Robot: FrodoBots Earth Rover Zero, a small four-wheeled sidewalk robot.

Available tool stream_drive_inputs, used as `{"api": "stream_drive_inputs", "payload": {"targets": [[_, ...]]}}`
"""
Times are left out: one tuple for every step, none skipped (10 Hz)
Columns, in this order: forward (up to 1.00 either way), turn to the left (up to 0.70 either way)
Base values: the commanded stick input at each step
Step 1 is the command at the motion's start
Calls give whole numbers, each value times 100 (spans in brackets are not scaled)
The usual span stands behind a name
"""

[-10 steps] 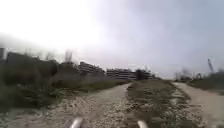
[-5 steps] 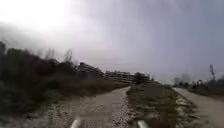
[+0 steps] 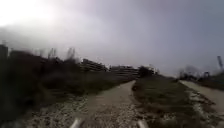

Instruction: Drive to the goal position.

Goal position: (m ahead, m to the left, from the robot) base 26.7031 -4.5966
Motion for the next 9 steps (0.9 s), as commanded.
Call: {"api": "stream_drive_inputs", "payload": {"targets": [[70, 0], [70, 0], [70, 0], [70, 0], [70, 0], [70, 0], [70, 0], [70, 0], [70, 0]]}}
